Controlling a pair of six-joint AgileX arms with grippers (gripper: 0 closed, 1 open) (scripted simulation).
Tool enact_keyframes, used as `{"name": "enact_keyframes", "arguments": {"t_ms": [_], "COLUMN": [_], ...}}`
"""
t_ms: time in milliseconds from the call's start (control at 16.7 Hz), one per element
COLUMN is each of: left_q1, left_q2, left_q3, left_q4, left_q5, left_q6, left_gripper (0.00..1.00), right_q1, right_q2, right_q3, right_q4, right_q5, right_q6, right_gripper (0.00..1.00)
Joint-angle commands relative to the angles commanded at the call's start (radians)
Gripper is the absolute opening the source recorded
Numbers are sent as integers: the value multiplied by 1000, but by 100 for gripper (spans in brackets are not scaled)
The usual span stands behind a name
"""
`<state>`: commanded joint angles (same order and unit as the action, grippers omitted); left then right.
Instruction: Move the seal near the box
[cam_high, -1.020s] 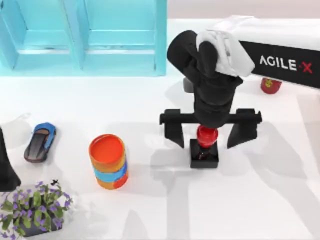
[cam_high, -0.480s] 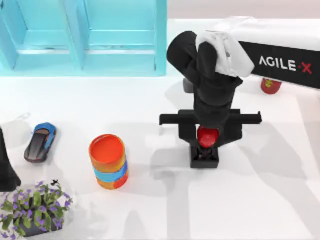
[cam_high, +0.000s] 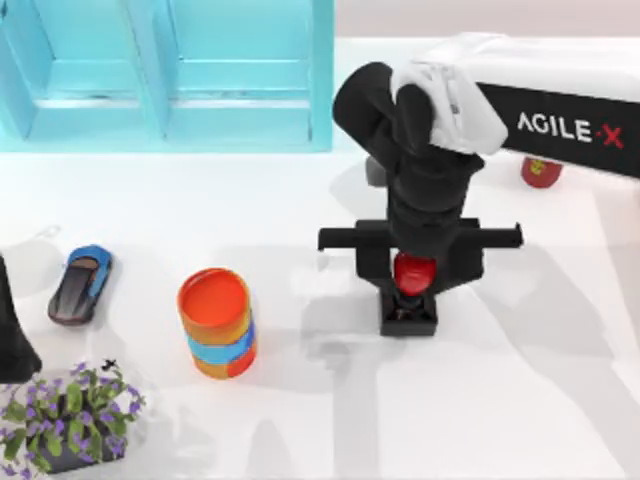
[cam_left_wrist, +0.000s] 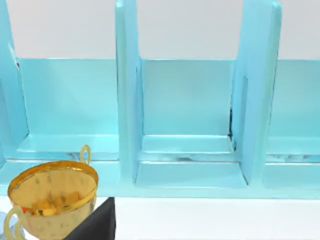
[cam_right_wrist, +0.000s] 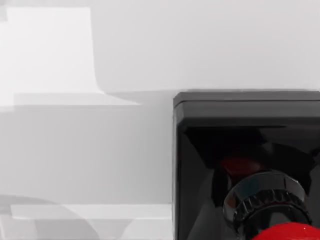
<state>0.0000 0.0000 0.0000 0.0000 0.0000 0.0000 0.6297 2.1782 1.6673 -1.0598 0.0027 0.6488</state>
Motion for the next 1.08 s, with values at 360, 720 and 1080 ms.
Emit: {"name": "enact_keyframes", "arguments": {"t_ms": [360, 720, 1080], "left_q1": [0, 0, 0], "left_q2": [0, 0, 0], "left_q3": [0, 0, 0], "left_q4": [0, 0, 0], "left_q5": [0, 0, 0], "left_q6": [0, 0, 0], "left_gripper": [100, 100, 100], "right_q1": [-3, -4, -39], "right_q2": [-9, -38, -44], "right_q3": [47, 142, 146], "right_q4": [-63, -179, -199], "right_q5": [0, 0, -1], "right_q6": [2, -1, -34], "right_gripper": [0, 0, 0]}}
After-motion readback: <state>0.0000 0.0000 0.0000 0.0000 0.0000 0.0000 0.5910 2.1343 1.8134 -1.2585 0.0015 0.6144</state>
